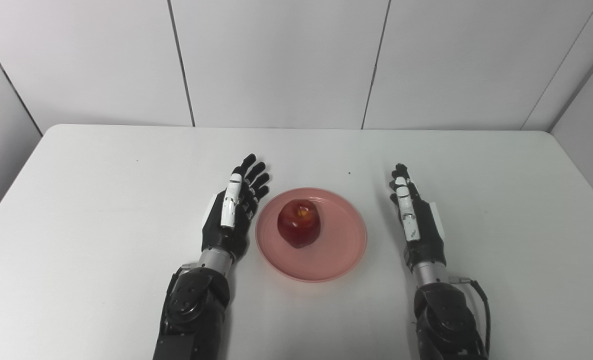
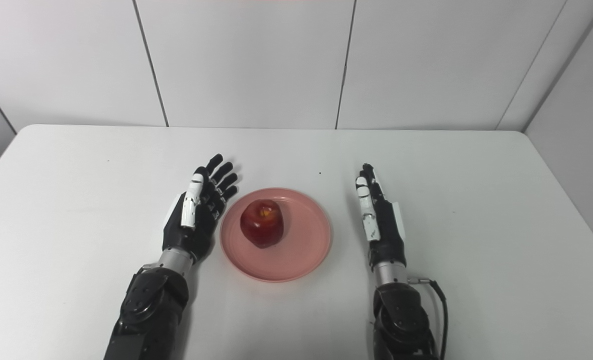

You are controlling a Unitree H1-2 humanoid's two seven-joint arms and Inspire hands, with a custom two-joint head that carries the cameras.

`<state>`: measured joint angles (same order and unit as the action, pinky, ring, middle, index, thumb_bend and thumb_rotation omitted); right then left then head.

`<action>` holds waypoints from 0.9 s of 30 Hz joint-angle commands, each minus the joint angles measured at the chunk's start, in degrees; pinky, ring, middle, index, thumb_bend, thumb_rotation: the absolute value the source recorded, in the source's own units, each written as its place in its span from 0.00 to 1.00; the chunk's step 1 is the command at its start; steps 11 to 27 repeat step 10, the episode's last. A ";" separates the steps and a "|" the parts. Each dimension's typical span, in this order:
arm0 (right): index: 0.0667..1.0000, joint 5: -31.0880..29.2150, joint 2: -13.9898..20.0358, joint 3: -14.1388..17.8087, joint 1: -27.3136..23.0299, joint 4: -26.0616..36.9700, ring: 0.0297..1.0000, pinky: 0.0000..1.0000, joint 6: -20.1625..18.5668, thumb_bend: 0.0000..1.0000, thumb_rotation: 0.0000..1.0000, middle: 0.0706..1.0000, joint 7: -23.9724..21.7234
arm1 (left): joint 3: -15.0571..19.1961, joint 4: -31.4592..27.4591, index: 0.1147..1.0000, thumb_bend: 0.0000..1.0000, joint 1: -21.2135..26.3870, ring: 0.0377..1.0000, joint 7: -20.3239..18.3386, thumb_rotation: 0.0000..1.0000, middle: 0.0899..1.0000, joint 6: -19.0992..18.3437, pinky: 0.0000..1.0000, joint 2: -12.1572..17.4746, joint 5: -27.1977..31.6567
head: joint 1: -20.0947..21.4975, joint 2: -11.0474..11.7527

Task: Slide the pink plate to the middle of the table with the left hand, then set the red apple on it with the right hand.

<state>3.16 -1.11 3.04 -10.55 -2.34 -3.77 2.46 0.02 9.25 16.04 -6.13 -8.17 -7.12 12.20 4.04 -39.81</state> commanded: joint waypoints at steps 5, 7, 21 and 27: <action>0.95 -0.28 0.12 -0.17 -1.51 1.84 0.95 0.95 2.68 0.23 1.00 0.95 0.47 | 0.28 -0.09 0.91 0.36 -0.40 0.92 -0.07 1.00 0.92 -0.63 0.94 -0.07 0.64 | -0.07 -0.02; 0.95 -0.01 0.23 -0.27 -1.51 1.83 0.95 0.95 2.64 0.23 1.00 0.95 0.66 | 0.27 -0.03 0.91 0.36 -0.38 0.92 -0.01 1.00 0.92 -0.62 0.94 -0.09 0.51 | -0.06 -0.03; 0.94 -0.01 0.26 -0.31 -1.45 1.93 0.95 0.95 2.53 0.23 1.00 0.95 0.75 | 0.26 0.09 0.91 0.36 -0.34 0.92 -0.09 1.00 0.92 -0.41 0.94 -0.09 0.47 | -0.04 -0.02; 0.94 -0.01 0.26 -0.31 -1.45 1.93 0.95 0.95 2.53 0.23 1.00 0.95 0.75 | 0.26 0.09 0.91 0.36 -0.34 0.92 -0.09 1.00 0.92 -0.41 0.94 -0.09 0.47 | -0.04 -0.02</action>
